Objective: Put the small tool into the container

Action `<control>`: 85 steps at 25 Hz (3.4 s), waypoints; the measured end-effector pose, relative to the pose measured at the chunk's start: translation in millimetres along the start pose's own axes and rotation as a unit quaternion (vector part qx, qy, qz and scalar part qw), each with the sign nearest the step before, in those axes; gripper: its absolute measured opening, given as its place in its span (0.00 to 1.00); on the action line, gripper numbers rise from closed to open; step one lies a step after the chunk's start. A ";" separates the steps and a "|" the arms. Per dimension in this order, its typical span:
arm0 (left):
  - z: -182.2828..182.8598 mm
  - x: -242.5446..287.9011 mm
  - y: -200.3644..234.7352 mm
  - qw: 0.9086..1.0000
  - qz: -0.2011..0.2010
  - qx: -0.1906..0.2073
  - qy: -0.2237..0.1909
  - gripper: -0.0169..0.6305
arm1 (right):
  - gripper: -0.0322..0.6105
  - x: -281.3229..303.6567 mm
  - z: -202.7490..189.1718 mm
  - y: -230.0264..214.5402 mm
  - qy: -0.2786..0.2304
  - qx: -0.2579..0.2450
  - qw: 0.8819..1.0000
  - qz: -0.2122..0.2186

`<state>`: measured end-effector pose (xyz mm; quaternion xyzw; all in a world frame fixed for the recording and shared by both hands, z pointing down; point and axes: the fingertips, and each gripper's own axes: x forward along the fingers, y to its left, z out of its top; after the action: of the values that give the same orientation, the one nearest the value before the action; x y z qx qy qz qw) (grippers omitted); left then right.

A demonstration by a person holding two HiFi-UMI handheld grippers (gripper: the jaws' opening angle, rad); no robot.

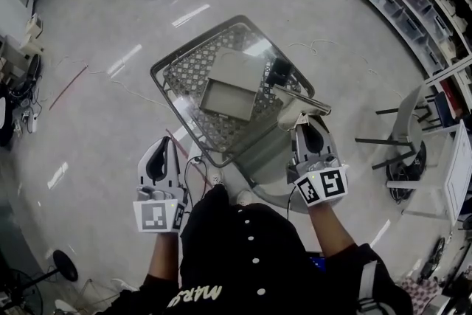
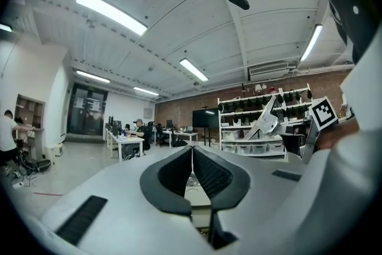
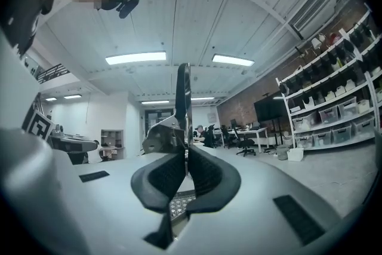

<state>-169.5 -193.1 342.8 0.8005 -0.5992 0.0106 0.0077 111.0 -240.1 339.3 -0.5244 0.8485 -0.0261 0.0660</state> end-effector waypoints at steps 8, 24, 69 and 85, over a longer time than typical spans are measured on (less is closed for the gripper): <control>9.0 37.5 26.0 1.000 -0.021 0.000 -0.004 0.08 | 0.08 37.2 3.5 0.6 -0.003 -0.006 1.000 -0.014; -30.7 99.9 42.8 0.996 -0.070 -0.030 0.050 0.08 | 0.08 116.4 -85.6 -1.6 0.108 -0.057 0.992 0.013; -211.6 135.1 27.3 0.963 -0.089 -0.149 0.206 0.08 | 0.09 221.4 -459.8 -10.6 0.359 -0.586 0.707 0.170; -235.5 129.5 21.6 0.955 -0.086 -0.170 0.226 0.08 | 0.16 217.4 -490.5 3.9 0.354 -0.608 0.676 0.219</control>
<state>-155.6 -317.5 581.6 0.8127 -0.5033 0.0890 0.2800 -56.8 -444.8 806.0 -0.1997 0.7278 0.3274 -0.5685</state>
